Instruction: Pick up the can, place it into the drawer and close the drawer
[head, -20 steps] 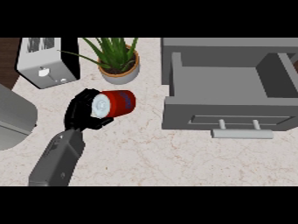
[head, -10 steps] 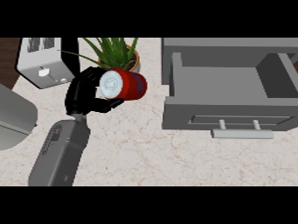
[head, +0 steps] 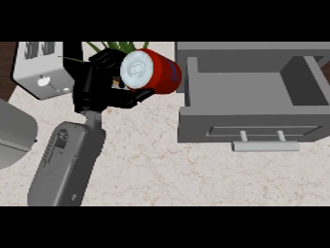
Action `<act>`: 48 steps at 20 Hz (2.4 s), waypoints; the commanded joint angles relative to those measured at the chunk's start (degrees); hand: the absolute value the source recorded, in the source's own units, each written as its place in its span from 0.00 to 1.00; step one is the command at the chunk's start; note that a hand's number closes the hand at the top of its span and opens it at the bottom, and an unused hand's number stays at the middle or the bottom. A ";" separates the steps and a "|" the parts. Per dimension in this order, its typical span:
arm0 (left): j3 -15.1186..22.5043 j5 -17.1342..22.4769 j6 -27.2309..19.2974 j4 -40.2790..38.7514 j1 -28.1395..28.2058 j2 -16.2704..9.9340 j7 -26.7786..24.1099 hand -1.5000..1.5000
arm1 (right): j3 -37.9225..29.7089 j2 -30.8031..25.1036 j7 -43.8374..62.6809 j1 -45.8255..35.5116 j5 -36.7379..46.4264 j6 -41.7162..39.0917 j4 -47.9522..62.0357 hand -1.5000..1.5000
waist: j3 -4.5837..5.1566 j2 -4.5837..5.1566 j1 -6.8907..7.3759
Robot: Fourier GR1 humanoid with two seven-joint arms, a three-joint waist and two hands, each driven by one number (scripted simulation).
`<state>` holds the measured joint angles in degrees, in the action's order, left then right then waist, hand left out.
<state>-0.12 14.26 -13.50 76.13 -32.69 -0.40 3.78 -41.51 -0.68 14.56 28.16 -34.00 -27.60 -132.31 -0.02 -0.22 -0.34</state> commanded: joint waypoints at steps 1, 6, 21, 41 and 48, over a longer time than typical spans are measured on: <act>6.23 -2.02 -7.99 5.82 -2.50 0.38 5.50 1.00 | 0.80 0.65 1.28 0.03 -0.58 1.17 -2.15 0.00 | 0.00 0.02 -0.10; 5.54 -2.76 -11.32 6.54 -8.60 0.39 11.74 1.00 | 2.58 0.66 -4.61 -1.53 5.45 -0.82 3.58 0.00 | -0.03 0.07 -0.10; 8.61 6.62 -17.92 -21.92 -30.44 0.40 0.49 1.00 | 1.88 -0.18 -1.25 -4.79 3.23 0.01 3.67 0.00 | -0.01 0.54 -1.41; 20.65 24.62 -25.47 -41.60 -47.73 0.40 -3.54 1.00 | 3.20 -0.53 1.04 -5.57 2.69 0.62 1.72 0.00 | -0.08 0.87 -3.77; 24.77 30.33 -24.69 -45.43 -46.41 0.40 -8.11 1.00 | 3.95 -0.74 3.45 -7.36 3.05 3.01 -0.03 0.00 | -0.05 1.07 -4.11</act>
<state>22.35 41.55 -37.94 33.05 -78.95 0.00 -3.07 -37.96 -1.50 15.92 21.19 -30.55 -26.24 -130.05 -0.10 0.75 -3.97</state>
